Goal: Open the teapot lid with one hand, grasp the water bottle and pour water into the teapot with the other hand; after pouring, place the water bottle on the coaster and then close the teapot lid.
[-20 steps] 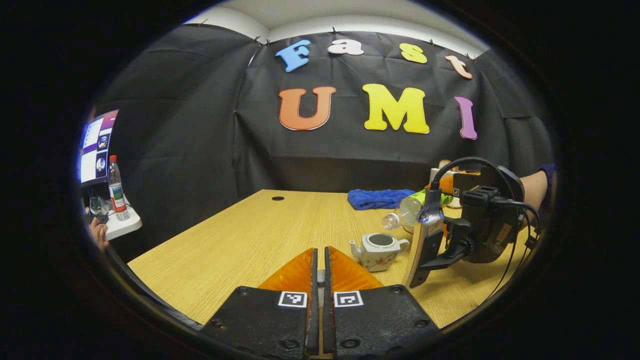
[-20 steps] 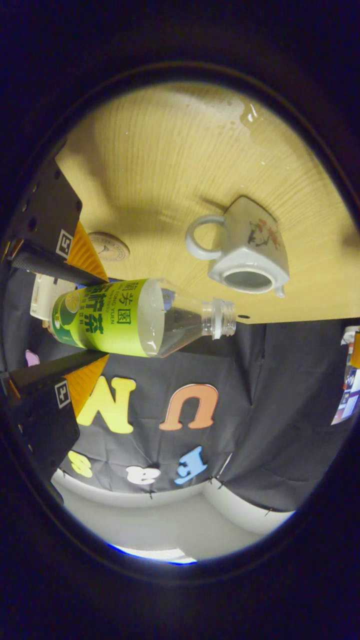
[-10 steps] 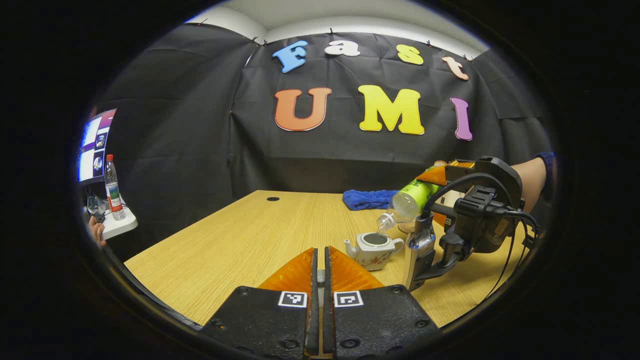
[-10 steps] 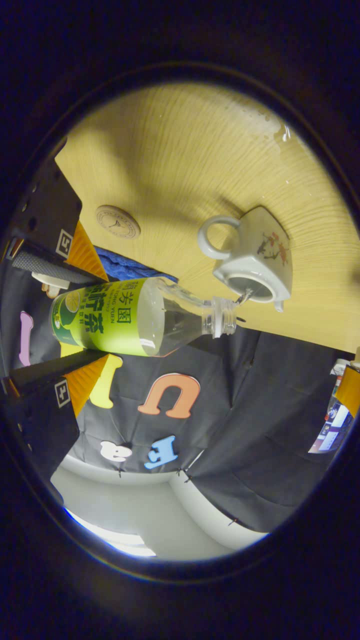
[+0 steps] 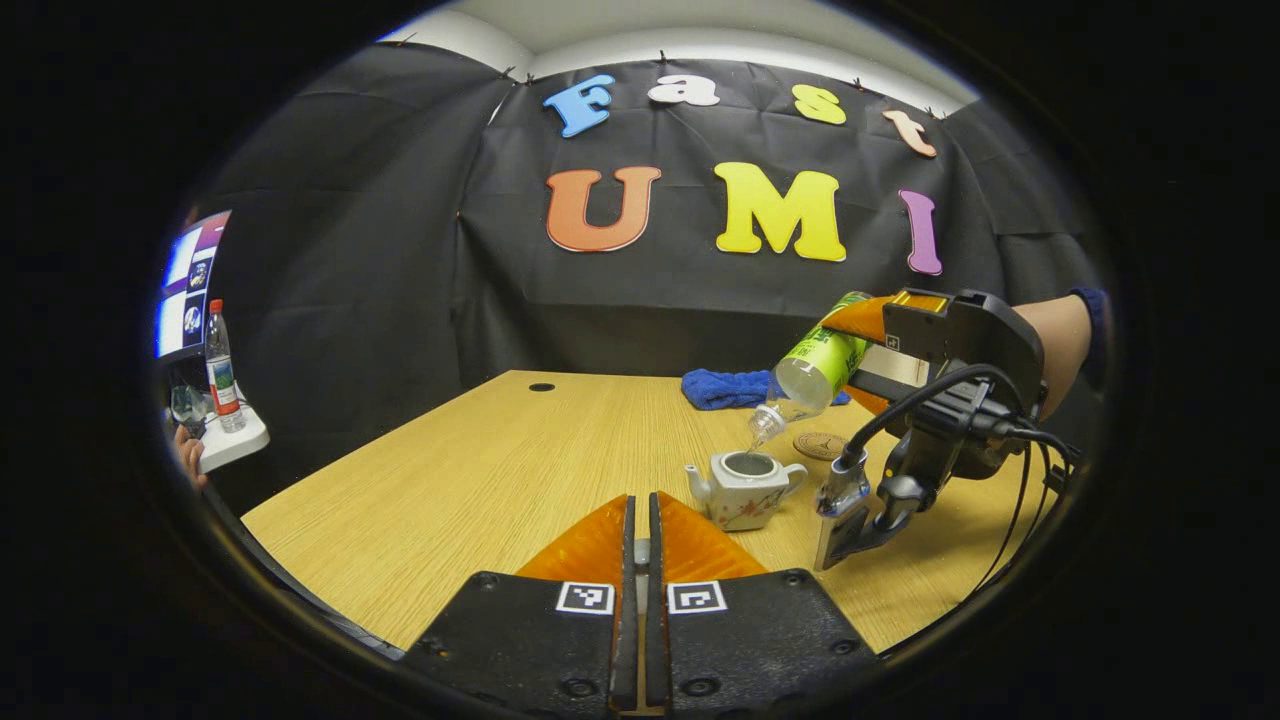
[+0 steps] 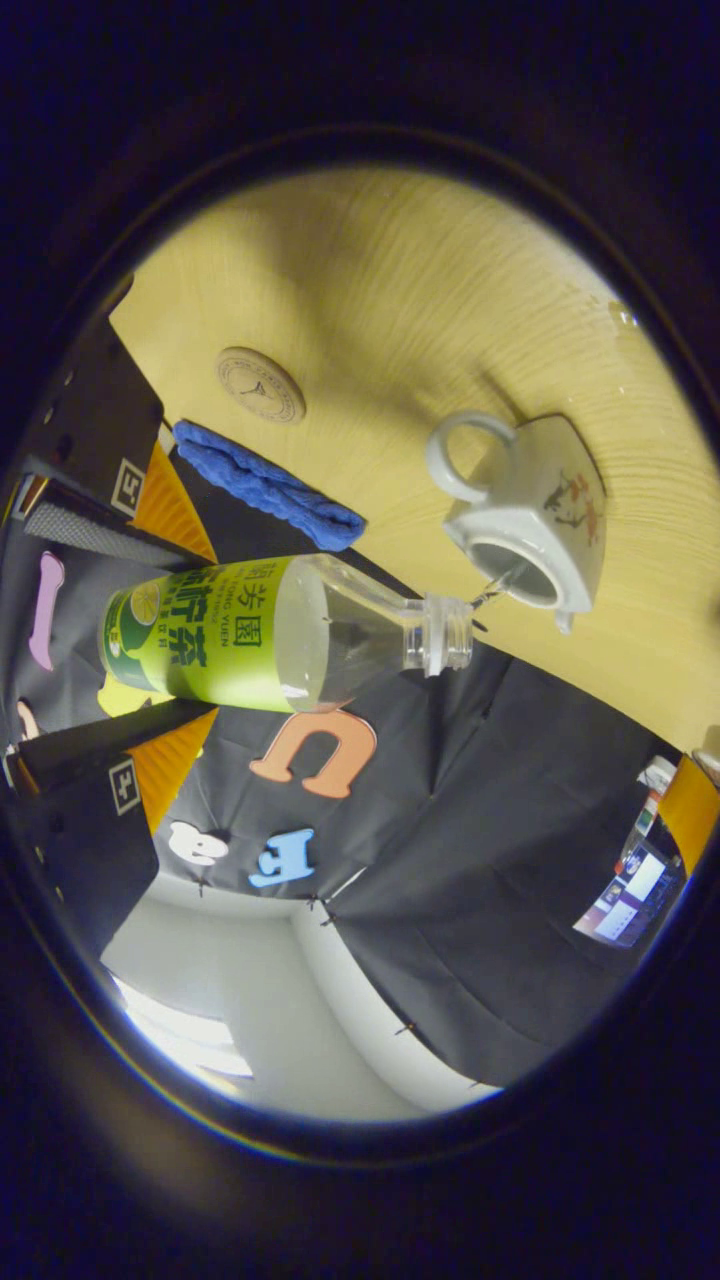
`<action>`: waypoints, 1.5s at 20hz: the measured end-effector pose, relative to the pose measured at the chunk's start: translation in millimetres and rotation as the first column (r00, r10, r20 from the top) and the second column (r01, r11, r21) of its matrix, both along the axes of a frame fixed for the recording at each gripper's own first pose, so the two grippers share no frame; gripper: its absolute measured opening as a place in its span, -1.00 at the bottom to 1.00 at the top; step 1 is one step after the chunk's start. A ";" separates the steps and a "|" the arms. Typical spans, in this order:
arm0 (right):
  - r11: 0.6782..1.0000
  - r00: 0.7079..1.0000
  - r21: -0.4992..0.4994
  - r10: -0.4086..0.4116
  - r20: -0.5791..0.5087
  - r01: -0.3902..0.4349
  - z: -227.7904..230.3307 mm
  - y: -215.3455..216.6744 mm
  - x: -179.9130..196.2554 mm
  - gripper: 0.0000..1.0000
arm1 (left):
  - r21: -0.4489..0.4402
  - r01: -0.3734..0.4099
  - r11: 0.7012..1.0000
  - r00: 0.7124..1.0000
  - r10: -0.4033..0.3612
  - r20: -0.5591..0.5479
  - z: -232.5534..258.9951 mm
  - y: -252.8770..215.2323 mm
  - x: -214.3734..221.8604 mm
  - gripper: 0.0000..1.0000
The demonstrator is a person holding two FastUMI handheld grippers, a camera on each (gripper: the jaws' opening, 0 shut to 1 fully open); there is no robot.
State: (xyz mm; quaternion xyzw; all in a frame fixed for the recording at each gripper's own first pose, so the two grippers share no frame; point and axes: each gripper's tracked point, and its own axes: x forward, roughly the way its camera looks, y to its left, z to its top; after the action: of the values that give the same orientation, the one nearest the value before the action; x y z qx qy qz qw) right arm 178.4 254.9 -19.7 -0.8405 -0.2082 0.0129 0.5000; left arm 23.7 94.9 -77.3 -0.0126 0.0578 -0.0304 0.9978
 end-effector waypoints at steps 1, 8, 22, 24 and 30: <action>1.000 1.000 -0.010 0.004 0.007 -0.004 0.9 0.4 -0.4 0.44 | -0.002 0.000 1.000 1.000 0.000 -0.001 -0.9 -0.1 -0.3 -0.89; 0.997 0.996 -0.061 0.059 0.060 -0.055 13.5 13.2 -4.1 0.44 | -0.006 -0.030 1.000 0.999 0.030 -0.013 -3.5 5.1 0.9 -0.89; 0.984 0.979 -0.130 0.141 0.145 -0.123 27.6 26.6 -15.7 0.49 | -0.004 -0.062 0.998 0.998 0.062 -0.029 -5.1 2.7 2.8 -0.89; 0.986 0.980 -0.100 0.144 0.136 -0.131 24.3 24.0 -16.0 0.51 | -0.002 -0.079 0.997 0.996 0.078 -0.044 -8.9 5.6 4.8 -0.89; 0.966 0.985 0.194 0.175 0.001 -0.172 -12.4 7.5 -6.4 0.51 | -0.004 -0.082 0.997 0.995 0.081 -0.058 -8.9 -1.9 5.7 -0.89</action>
State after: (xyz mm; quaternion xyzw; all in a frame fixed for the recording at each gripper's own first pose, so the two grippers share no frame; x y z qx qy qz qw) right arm 172.0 262.4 -32.1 -0.7665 -0.2774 0.0430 0.5777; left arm 29.4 93.0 -86.2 -0.0191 0.0860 0.0106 0.9961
